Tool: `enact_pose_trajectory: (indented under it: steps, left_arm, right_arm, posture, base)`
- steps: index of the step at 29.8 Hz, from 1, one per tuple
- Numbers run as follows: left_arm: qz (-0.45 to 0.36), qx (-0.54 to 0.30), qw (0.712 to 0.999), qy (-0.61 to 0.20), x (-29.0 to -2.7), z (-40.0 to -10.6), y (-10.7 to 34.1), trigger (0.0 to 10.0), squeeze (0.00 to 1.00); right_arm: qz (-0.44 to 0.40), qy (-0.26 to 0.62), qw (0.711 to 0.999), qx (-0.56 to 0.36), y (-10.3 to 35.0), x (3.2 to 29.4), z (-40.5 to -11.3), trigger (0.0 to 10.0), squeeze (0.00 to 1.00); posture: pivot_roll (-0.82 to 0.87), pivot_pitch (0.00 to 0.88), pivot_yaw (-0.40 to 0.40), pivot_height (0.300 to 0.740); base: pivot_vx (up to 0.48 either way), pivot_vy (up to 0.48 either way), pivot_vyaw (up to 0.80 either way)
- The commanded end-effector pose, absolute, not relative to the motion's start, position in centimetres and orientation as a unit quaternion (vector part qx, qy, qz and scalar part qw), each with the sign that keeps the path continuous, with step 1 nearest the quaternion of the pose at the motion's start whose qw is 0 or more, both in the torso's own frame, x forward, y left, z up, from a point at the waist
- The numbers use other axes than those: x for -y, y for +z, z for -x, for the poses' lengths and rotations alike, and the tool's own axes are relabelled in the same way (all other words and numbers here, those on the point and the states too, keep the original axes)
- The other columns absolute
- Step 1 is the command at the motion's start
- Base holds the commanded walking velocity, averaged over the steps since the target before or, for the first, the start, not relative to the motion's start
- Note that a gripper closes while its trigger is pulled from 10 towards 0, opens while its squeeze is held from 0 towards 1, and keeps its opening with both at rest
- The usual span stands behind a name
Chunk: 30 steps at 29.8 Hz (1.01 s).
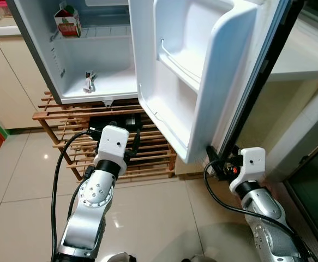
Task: Restocking fridge
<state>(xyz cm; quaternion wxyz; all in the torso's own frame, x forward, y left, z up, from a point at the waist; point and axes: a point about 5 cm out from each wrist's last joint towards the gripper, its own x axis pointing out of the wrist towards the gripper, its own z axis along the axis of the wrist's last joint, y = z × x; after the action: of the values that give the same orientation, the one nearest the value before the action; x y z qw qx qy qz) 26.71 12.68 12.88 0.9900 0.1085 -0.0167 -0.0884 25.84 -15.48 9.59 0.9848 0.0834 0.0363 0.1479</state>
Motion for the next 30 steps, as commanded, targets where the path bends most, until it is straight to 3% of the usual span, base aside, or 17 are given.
enact_pose_trajectory:
  steps: [1,14,30]
  left_arm:
    - [-0.107,0.014,0.989,-0.097,-12.4,-27.0,12.9,10.0,0.0]
    - [-0.1,0.008,0.991,-0.088,-13.0,-27.4,13.8,10.0,0.0]
    - [-0.12,0.013,0.991,-0.056,-13.8,-27.8,14.0,10.0,0.0]
  right_arm:
    - [-0.103,0.185,0.977,-0.001,12.1,14.5,-26.6,10.0,0.0]
    - [-0.151,0.331,0.931,-0.018,15.3,10.1,-28.4,10.0,0.0]
    - [-0.114,0.273,0.955,-0.032,13.6,11.5,-28.7,10.0,0.0]
  posture:
    - [-0.07,0.013,0.01,0.74]
    - [-0.02,0.062,-0.013,0.74]
    - [-0.04,0.037,-0.017,0.74]
  base:
    - [0.0,0.0,0.0]
    - [0.0,0.0,0.0]
    - [0.0,0.0,0.0]
